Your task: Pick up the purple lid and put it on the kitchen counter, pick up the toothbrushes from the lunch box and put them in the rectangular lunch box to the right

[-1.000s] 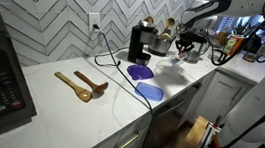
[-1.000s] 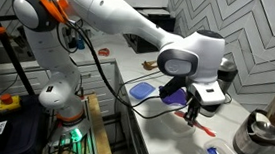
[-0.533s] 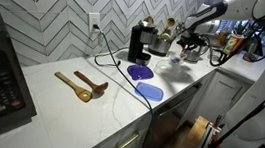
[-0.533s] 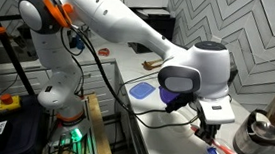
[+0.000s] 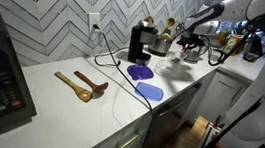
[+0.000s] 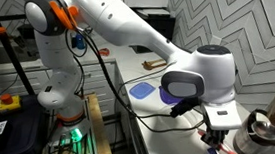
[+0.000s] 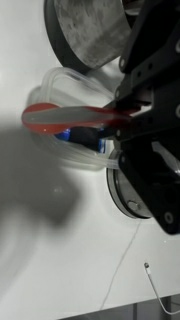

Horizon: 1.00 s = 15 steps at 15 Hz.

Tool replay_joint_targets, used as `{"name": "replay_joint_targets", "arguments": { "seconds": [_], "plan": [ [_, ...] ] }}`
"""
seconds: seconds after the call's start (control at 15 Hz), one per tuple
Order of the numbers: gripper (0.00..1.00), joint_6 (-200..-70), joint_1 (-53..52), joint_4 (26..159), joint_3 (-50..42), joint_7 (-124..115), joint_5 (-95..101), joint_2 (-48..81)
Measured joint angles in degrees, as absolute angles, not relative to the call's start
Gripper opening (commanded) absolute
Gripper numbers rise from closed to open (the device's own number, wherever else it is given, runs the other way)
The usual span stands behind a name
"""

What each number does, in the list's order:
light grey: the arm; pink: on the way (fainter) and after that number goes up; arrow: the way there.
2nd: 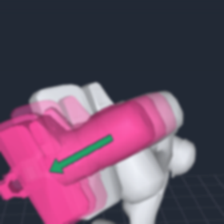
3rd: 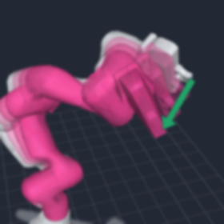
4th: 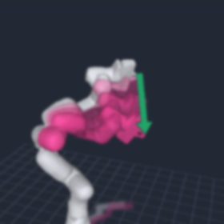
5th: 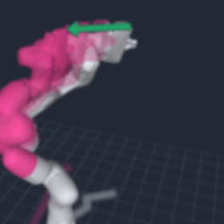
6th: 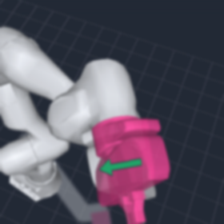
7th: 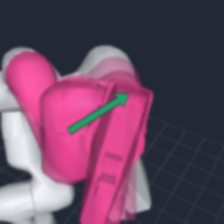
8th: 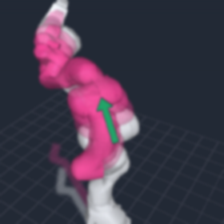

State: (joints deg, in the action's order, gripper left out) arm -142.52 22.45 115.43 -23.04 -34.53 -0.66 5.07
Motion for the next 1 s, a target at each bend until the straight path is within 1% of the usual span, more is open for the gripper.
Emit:
{"name": "replay_joint_targets", "arguments": {
  "seconds": [0.47,1.0],
  "plan": [
    [0.04,-141.81,23.14,108.91,-23.27,-34.67,-9.35,11.63],
    [0.04,-139.38,24.71,101.42,-23.59,-34.88,-13.79,20.93]
  ]
}}
